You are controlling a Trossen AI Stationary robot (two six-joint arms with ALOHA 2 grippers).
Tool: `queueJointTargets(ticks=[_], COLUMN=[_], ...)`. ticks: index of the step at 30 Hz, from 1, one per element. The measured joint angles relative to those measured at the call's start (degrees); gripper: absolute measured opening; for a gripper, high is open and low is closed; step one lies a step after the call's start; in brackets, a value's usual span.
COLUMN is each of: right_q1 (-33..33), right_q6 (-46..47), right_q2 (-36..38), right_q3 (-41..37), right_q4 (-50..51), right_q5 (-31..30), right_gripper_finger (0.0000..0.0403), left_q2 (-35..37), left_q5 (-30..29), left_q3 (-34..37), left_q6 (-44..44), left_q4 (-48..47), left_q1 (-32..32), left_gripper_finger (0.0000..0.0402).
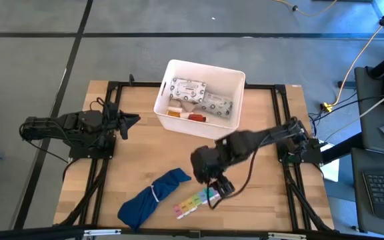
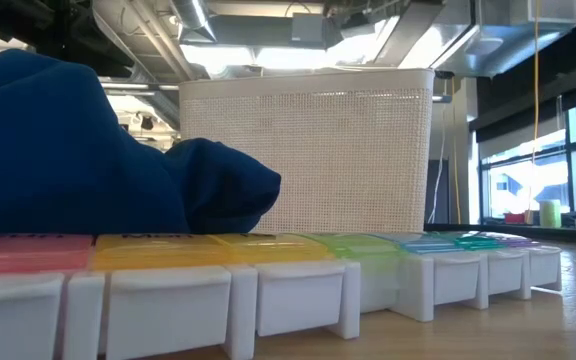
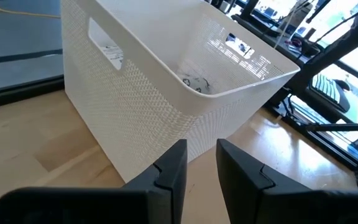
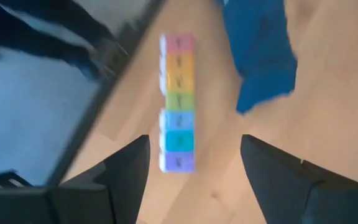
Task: Pick & place medical supplies in basket/bin
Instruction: Put the medicine organizer into the white container
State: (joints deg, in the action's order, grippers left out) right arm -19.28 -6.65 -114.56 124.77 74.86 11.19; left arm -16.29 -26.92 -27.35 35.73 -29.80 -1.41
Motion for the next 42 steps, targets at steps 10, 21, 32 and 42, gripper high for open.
queueJointTargets(ticks=[10, 21, 32, 42], right_q1=[-1.4, -3.9, -3.9, -3.9], right_q6=[1.3, 17.3, 20.0, 12.4], right_q2=[0.0, -0.1, -0.1, -0.1], right_q3=[-21.1, -36.4, -38.2, -38.2], right_q4=[-15.2, -31.0, -42.2, -42.5], right_q5=[-4.4, -0.3, 0.5, 4.8], right_gripper_finger=[0.0226, 0.0218, 0.0218, 0.0253], left_q2=[0.0, 0.0, 0.0, 0.0], left_q5=[0.2, 5.6, 5.6, 5.6], left_q3=[0.0, 0.0, 0.0, 0.0], left_q6=[-4.3, -9.1, -13.0, -13.0], left_q4=[-0.3, -0.5, -0.5, -0.5], left_q1=[0.0, 0.0, 0.0, 0.0], left_gripper_finger=[0.0082, 0.0082, 0.0082, 0.0082])
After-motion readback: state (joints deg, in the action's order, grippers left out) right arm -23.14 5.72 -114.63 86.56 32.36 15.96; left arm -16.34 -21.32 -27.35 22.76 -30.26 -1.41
